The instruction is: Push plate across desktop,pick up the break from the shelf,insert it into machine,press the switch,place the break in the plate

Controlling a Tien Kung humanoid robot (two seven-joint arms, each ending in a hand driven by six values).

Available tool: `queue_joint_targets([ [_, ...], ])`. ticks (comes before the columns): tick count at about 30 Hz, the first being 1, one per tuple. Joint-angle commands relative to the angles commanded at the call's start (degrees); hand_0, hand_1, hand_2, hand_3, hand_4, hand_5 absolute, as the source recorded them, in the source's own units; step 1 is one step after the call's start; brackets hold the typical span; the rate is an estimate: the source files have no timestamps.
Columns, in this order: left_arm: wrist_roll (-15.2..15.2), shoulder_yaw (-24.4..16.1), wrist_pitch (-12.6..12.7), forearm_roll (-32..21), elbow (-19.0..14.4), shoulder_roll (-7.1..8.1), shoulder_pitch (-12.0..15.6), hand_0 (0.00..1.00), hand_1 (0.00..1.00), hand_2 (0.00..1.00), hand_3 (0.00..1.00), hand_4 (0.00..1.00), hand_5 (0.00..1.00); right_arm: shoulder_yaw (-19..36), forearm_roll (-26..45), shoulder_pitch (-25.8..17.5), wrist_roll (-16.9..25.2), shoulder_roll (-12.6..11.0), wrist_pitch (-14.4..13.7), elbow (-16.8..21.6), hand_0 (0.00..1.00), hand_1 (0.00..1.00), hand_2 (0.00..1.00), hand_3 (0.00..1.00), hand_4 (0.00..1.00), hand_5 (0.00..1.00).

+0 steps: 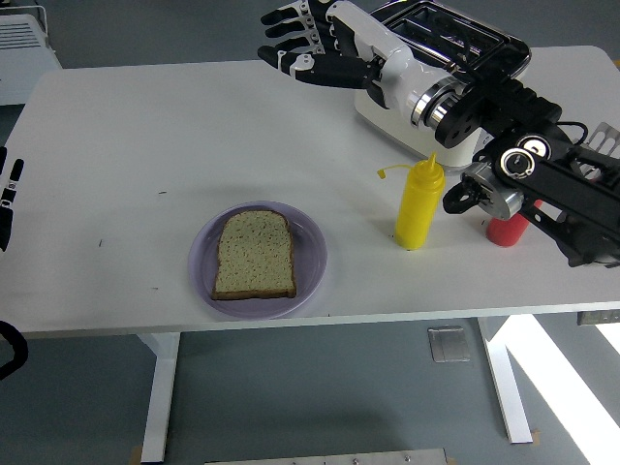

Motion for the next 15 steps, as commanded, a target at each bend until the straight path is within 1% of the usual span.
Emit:
queue_joint_targets([
  [2, 0.1, 0.0, 0.0, -0.1, -0.4, 0.00, 0.2, 0.821, 0.762, 0.708, 0.757, 0.758, 0.993, 3.4, 2.9, -1.9, 0.6, -1.3, 0.1, 0.7, 0.696, 0.713, 0.704, 0.684, 0.762, 0.366],
  [5, 0.2, 0.1, -0.1, -0.4, -1.0, -0.02, 0.3, 0.821, 0.762, 0.708, 0.757, 0.758, 0.993, 8.5, 6.9, -5.2, 2.3, -2.6, 0.6, 0.7, 0.696, 0.713, 0.704, 0.684, 0.762, 0.366],
  [6, 0.3, 0.1, -0.1, -0.5, -1.2, -0.05, 0.3, 0.820, 0.761, 0.707, 0.757, 0.757, 0.995, 9.9, 8.1, -6.2, 2.8, -2.9, 0.7, 0.7, 0.717, 0.710, 0.698, 0.676, 0.777, 0.410],
  [11, 0.7, 0.4, -0.3, -1.4, -2.4, -0.21, 0.6, 0.820, 0.761, 0.707, 0.757, 0.757, 0.995, 18.2, 13.4, -12.6, 5.8, -3.2, 1.5, 0.5, 0.717, 0.710, 0.698, 0.676, 0.777, 0.410],
  [12, 0.8, 0.5, -0.3, -1.5, -2.5, -0.23, 0.6, 0.820, 0.758, 0.707, 0.755, 0.757, 0.995, 19.6, 13.8, -13.7, 6.1, -3.2, 1.6, 0.5, 0.727, 0.707, 0.687, 0.665, 0.781, 0.427],
  [15, 0.9, 0.6, -0.4, -1.7, -2.7, -0.32, 0.8, 0.820, 0.758, 0.707, 0.755, 0.757, 0.995, 24.0, 15.7, -16.9, 8.3, -3.4, 1.5, -0.9, 0.727, 0.707, 0.687, 0.665, 0.781, 0.427],
])
